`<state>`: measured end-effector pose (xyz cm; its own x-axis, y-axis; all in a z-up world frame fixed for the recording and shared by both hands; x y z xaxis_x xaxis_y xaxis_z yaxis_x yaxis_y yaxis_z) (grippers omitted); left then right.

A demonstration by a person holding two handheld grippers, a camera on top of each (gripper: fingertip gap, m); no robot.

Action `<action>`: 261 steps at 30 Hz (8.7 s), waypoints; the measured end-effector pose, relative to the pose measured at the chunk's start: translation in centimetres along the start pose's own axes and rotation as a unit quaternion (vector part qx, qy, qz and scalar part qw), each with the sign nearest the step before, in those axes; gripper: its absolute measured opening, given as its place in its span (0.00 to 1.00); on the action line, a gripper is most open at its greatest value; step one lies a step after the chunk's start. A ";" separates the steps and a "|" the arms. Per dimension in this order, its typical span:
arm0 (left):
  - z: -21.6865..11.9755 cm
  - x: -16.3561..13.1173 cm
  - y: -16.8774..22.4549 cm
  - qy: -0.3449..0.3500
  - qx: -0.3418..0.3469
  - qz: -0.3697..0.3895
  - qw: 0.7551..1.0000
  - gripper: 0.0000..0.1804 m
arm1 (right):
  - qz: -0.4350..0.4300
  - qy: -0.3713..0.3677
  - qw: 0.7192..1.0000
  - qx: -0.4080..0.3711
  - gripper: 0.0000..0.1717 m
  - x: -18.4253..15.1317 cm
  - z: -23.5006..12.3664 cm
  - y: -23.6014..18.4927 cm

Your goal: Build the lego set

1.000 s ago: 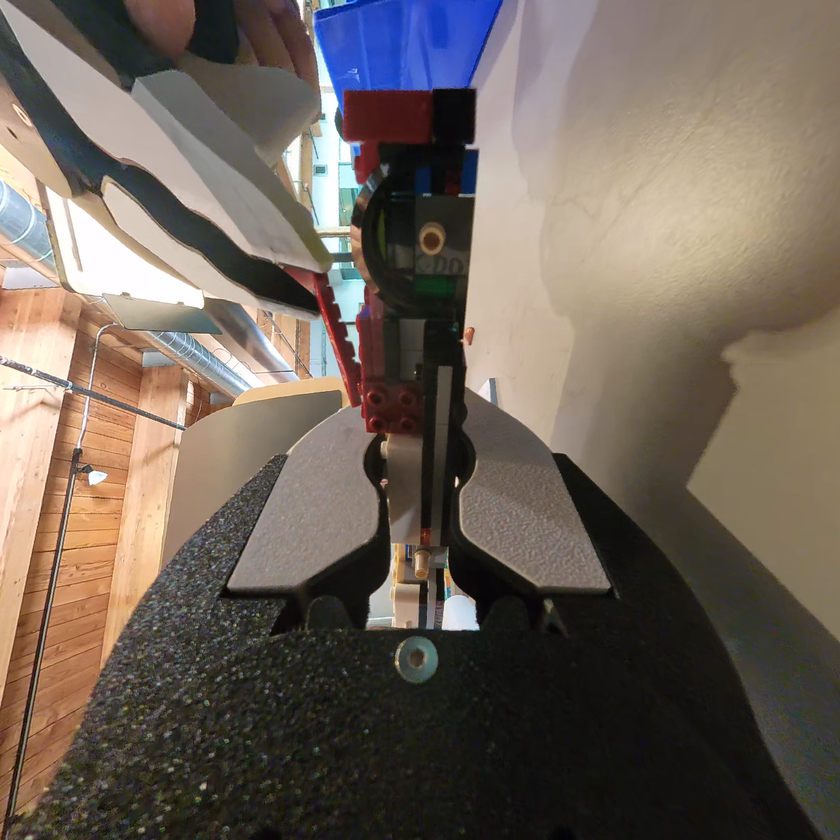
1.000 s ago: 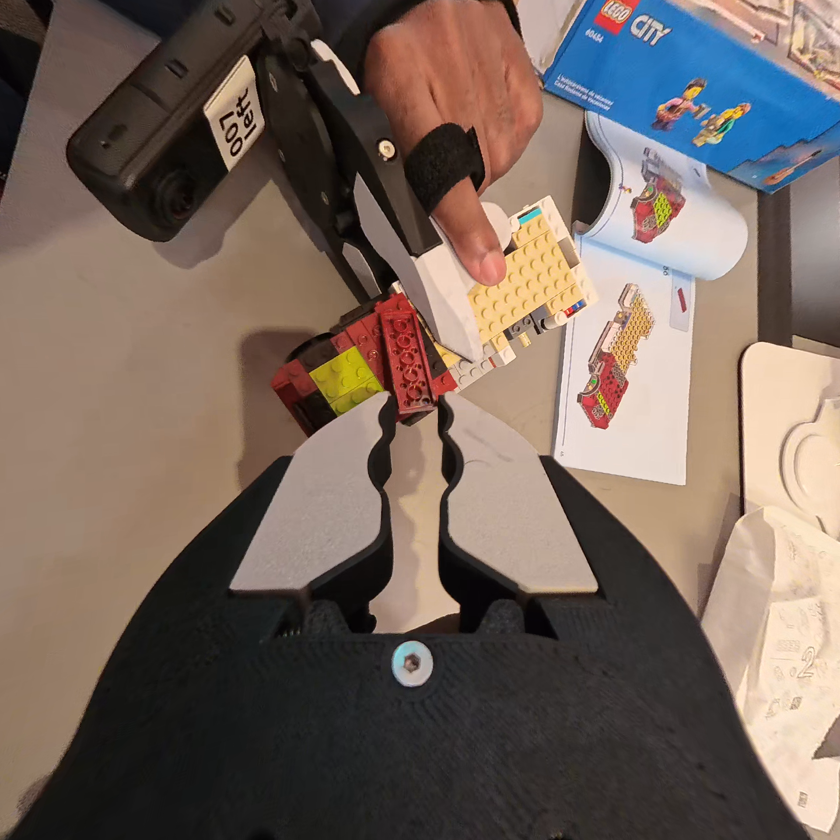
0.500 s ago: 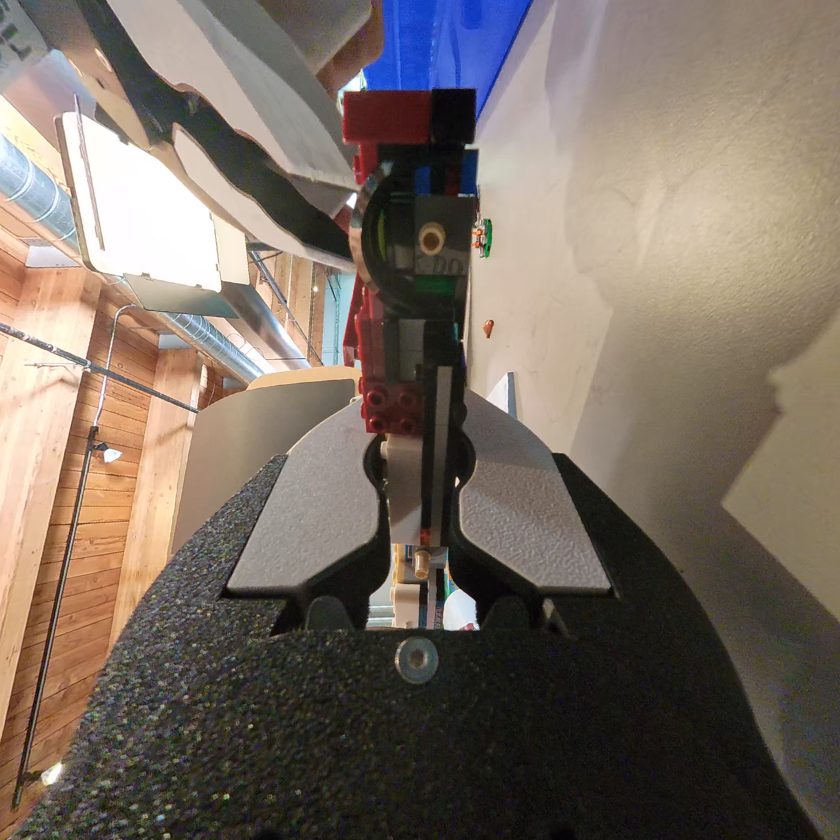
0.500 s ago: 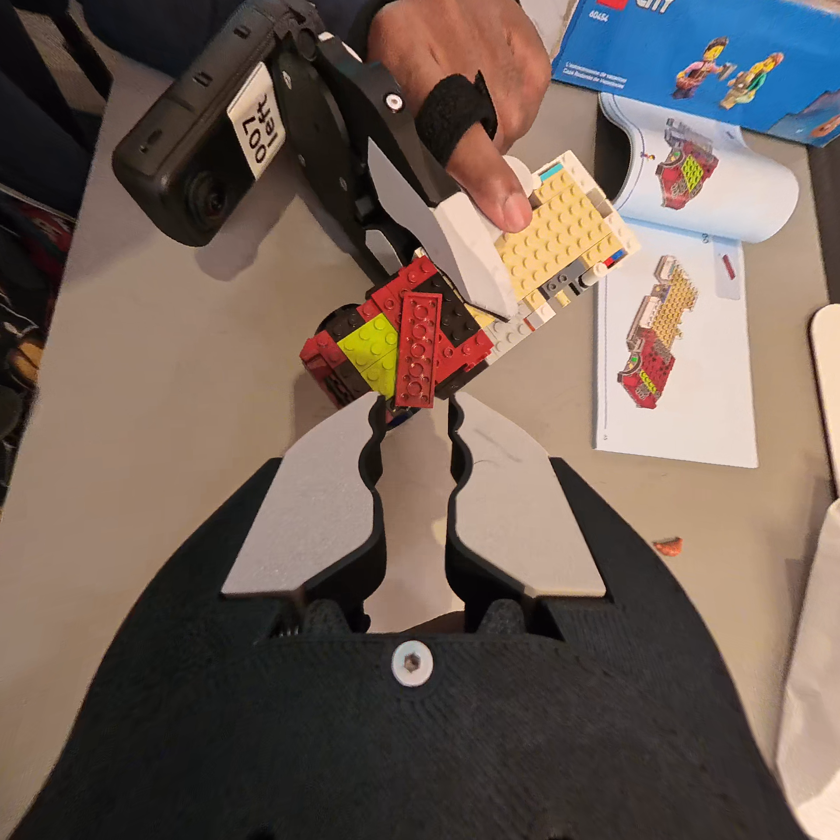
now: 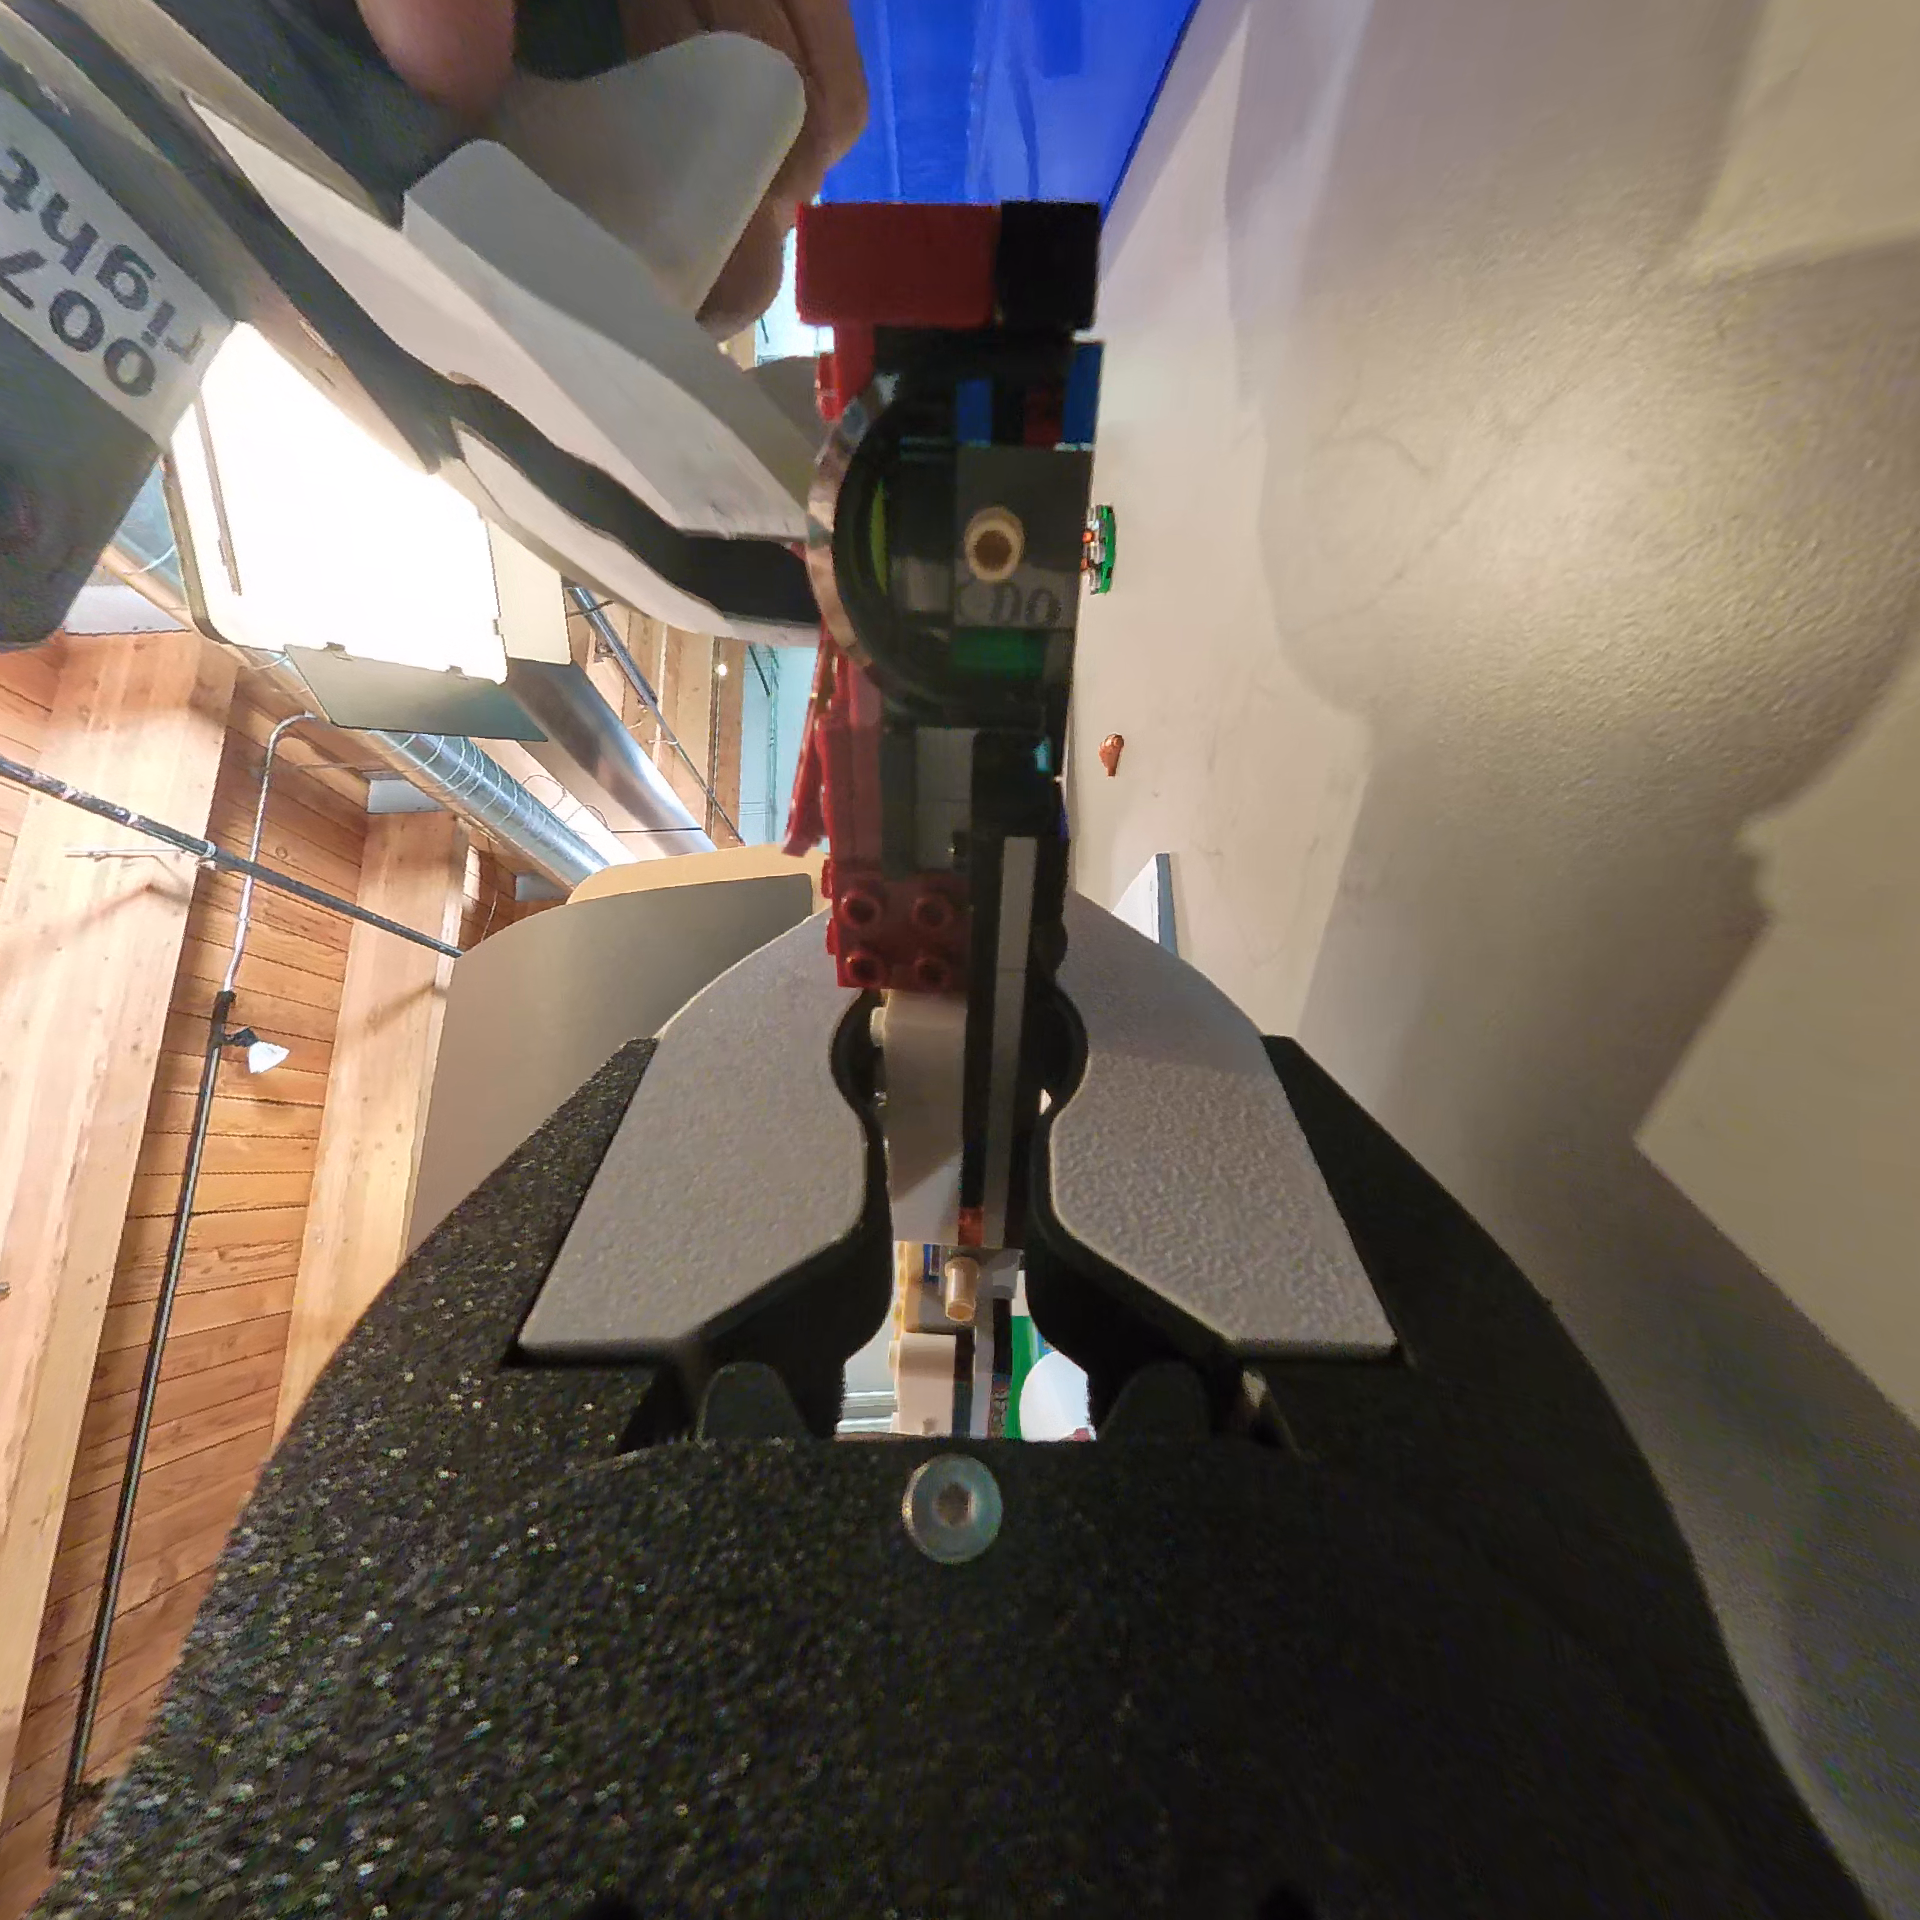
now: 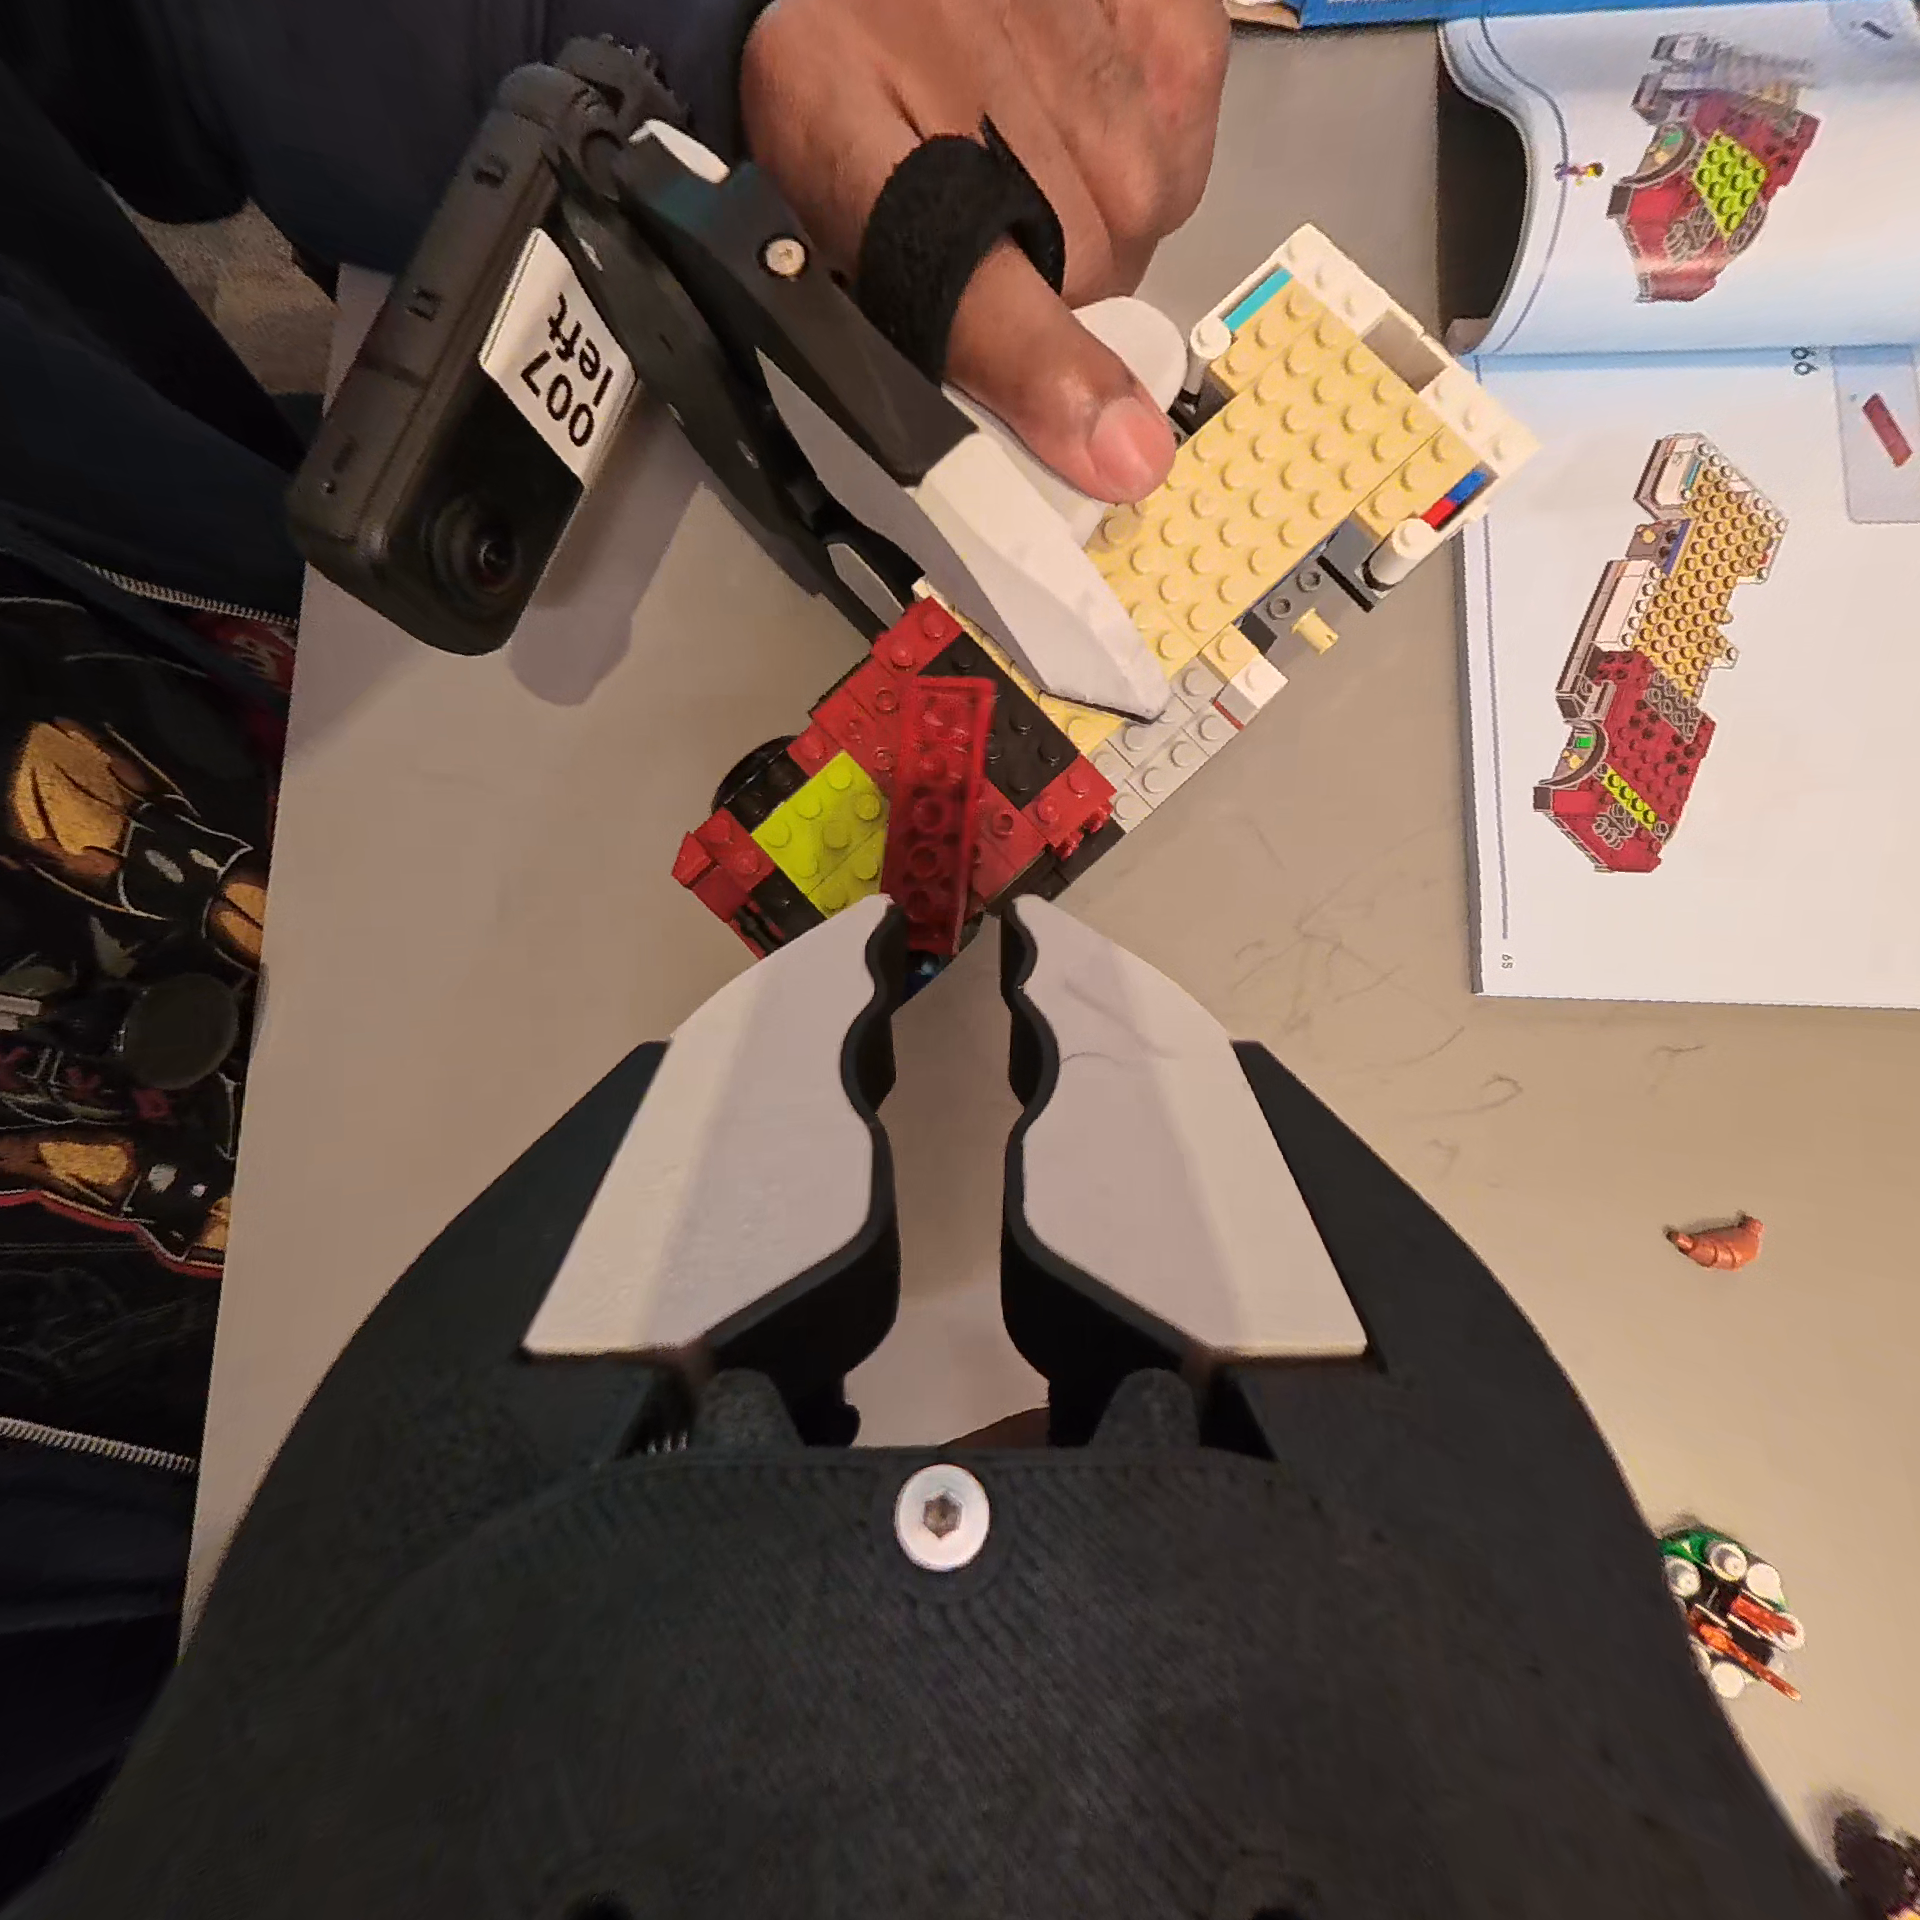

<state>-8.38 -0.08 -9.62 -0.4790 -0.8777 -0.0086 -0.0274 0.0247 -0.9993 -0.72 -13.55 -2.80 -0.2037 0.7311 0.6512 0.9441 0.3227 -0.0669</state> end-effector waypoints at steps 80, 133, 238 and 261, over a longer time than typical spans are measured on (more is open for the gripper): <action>0.2 -1.5 0.7 -0.043 0.002 -0.013 0.999 0.14 | -0.179 0.221 0.916 -0.284 0.15 -0.7 2.0 -5.1; 2.0 -0.2 0.8 0.009 0.001 0.027 1.000 0.14 | -0.322 0.014 0.868 -0.377 0.30 -3.5 5.0 -5.6; -1.3 -2.2 -27.3 0.040 0.054 -0.088 0.994 0.14 | -0.482 0.125 0.674 -0.546 0.30 -4.4 5.9 -7.4; 2.6 -2.1 -8.7 -0.059 0.020 -0.055 0.997 0.14 | -0.393 0.152 0.665 -0.617 0.41 -3.0 1.2 -6.5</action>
<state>-4.87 0.35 -0.97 -0.3679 -0.9245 0.0994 -0.0370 -0.0922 -0.9951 -6.53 -17.11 -5.25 -0.8749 0.4129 0.2532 0.1085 -0.3425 0.9332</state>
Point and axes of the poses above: each gripper's, where its closed fingertips meet, z out along the fingers, x out of its top, y = z × x across the jaws, the point moved 9 cm from there along -z, back along the fingers
